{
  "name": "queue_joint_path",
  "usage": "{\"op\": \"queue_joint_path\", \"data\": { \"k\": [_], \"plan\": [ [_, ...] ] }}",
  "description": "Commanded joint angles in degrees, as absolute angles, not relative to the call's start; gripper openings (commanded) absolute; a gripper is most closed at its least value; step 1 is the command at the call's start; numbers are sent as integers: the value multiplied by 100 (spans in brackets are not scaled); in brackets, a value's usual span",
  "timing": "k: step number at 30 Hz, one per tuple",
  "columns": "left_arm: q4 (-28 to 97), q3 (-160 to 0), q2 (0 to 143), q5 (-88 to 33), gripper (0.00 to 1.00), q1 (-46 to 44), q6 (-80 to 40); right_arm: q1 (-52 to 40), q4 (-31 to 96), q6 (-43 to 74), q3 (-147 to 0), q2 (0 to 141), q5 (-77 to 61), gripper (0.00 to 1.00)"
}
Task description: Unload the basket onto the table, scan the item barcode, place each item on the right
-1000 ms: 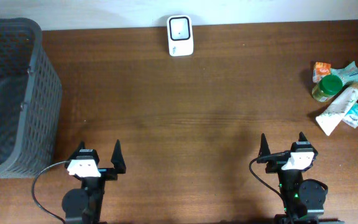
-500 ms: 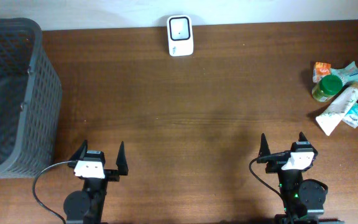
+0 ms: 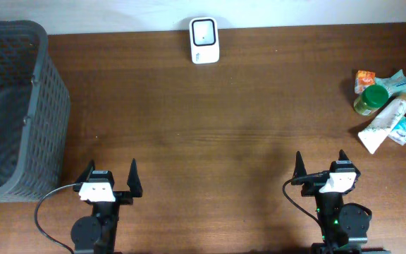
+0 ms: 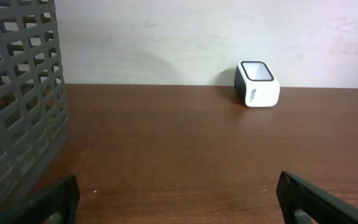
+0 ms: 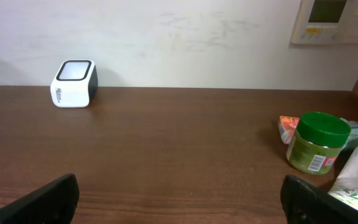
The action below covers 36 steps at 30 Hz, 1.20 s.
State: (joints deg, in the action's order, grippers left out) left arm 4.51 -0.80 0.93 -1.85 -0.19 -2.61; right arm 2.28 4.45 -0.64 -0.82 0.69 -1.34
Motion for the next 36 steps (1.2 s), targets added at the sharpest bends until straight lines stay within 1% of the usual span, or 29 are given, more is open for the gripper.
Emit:
{"op": "queue_joint_path", "data": {
  "k": [1, 17, 21, 36],
  "plan": [
    [482, -47, 25, -119, 99, 25, -294, 266, 454, -84, -32, 19, -102, 99],
    [482, -47, 23, -40, 99, 25, -294, 266, 454, -84, -34, 19, -102, 99],
    [486, -47, 23, -21, 99, 30, -73, 266, 454, -84, -32, 19, -102, 99],
    [493, -47, 23, -43, 99, 99, -318, 266, 454, -84, -32, 19, -102, 99]
  ]
}}
